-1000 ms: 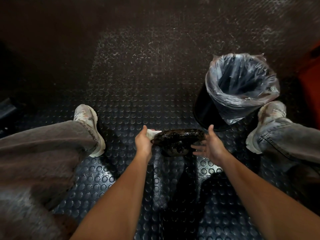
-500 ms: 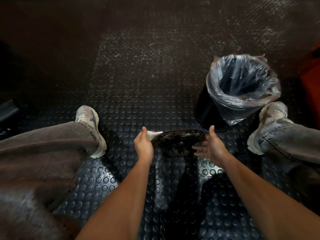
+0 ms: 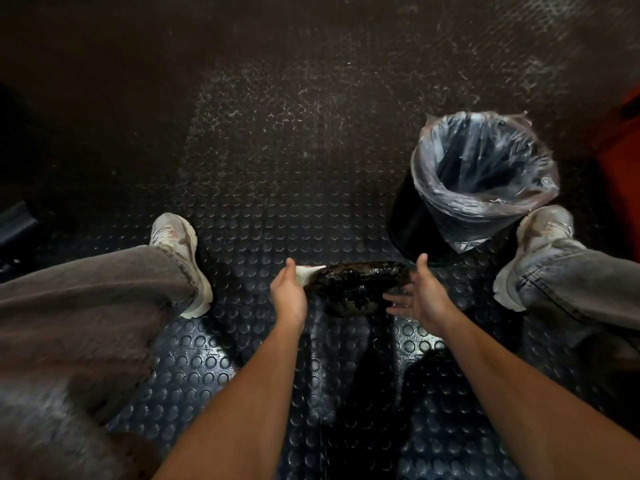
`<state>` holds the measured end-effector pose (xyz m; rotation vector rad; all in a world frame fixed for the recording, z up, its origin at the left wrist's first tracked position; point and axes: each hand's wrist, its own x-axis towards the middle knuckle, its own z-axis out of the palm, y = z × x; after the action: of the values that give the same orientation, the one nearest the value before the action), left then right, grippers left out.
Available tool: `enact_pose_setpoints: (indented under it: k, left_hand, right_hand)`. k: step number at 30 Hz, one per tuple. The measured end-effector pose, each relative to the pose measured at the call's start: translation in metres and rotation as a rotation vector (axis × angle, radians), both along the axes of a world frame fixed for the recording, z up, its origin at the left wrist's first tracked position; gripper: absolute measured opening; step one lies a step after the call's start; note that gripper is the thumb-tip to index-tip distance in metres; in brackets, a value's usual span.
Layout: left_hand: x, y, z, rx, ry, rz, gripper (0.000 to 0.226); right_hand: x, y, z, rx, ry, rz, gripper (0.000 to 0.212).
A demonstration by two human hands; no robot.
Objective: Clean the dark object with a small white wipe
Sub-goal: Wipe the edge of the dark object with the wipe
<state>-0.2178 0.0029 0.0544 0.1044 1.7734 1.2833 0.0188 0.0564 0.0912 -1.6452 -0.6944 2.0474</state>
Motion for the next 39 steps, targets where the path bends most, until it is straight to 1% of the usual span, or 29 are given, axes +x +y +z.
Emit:
enact_pose_setpoints:
  k: [2, 4, 6, 9, 11, 14, 16, 18, 20, 21, 24, 26, 27, 29, 30, 32, 33, 35, 36, 37, 39]
  left_hand:
    - [0.002, -0.004, -0.009, -0.095, 0.028, -0.046, 0.043]
    - [0.004, -0.002, -0.015, -0.172, -0.01, -0.14, 0.042]
    - [0.005, 0.005, -0.017, -0.189, -0.053, -0.183, 0.045]
    - [0.004, 0.012, -0.005, -0.044, -0.068, -0.098, 0.049]
    - [0.003, 0.009, 0.0, 0.039, -0.044, 0.013, 0.042]
    - [0.011, -0.002, 0.006, 0.035, 0.05, 0.131, 0.038]
    - [0.014, -0.005, 0.003, -0.043, 0.075, 0.11, 0.04]
    - [0.014, -0.004, -0.001, -0.114, 0.053, -0.006, 0.043]
    - [0.011, 0.001, -0.004, -0.104, 0.009, -0.128, 0.044]
    - [0.009, 0.003, -0.005, -0.088, -0.001, -0.156, 0.044]
    - [0.006, 0.005, 0.001, 0.02, -0.02, -0.092, 0.048]
    - [0.008, 0.001, 0.003, 0.09, 0.006, -0.004, 0.051]
    - [0.01, -0.002, 0.005, 0.09, 0.035, 0.049, 0.05]
    - [0.013, -0.004, 0.006, 0.019, 0.106, 0.133, 0.044]
    - [0.012, -0.006, 0.003, -0.037, 0.129, 0.131, 0.043]
    - [0.01, -0.007, -0.005, -0.15, 0.124, 0.024, 0.044]
    - [0.008, -0.007, -0.007, -0.173, 0.097, -0.048, 0.044]
    - [0.005, -0.004, -0.009, -0.146, 0.031, -0.148, 0.046]
    - [0.005, -0.002, -0.006, -0.098, 0.012, -0.163, 0.047]
    - [0.005, 0.0, -0.003, -0.041, -0.01, -0.149, 0.048]
    - [0.007, 0.001, 0.001, 0.047, -0.022, -0.042, 0.046]
  right_hand:
    - [0.0, -0.001, 0.003, 0.008, -0.004, -0.001, 0.088]
    - [0.0, -0.002, 0.003, 0.017, -0.004, 0.006, 0.086]
    - [0.001, -0.002, 0.002, 0.017, -0.009, 0.009, 0.086]
    - [0.002, -0.002, 0.0, 0.014, -0.02, 0.016, 0.086]
    - [0.001, -0.003, 0.002, 0.014, -0.029, 0.024, 0.085]
    - [0.0, -0.004, 0.008, 0.02, -0.029, 0.03, 0.085]
    - [-0.001, -0.005, 0.011, 0.022, -0.031, 0.021, 0.085]
    - [-0.002, -0.005, 0.014, 0.024, -0.034, 0.014, 0.084]
    - [-0.002, -0.005, 0.015, 0.017, -0.034, 0.013, 0.084]
    - [-0.002, -0.005, 0.016, 0.016, -0.03, 0.014, 0.084]
    - [-0.001, -0.006, 0.016, 0.015, -0.031, 0.01, 0.083]
    - [-0.002, -0.006, 0.017, 0.013, -0.027, 0.007, 0.083]
    - [-0.002, -0.006, 0.017, 0.012, -0.025, 0.008, 0.083]
    - [-0.003, -0.006, 0.017, 0.01, -0.016, 0.008, 0.083]
    - [-0.002, -0.006, 0.017, 0.011, -0.015, 0.007, 0.083]
    - [-0.001, -0.005, 0.015, 0.015, -0.014, 0.005, 0.083]
    - [-0.001, -0.005, 0.014, 0.015, -0.011, 0.006, 0.083]
    - [-0.001, -0.004, 0.012, 0.012, -0.011, 0.012, 0.084]
    - [0.0, -0.004, 0.012, 0.013, -0.011, 0.013, 0.084]
    - [0.0, -0.004, 0.011, 0.015, -0.014, 0.011, 0.084]
    - [0.0, -0.004, 0.011, 0.015, -0.02, 0.005, 0.083]
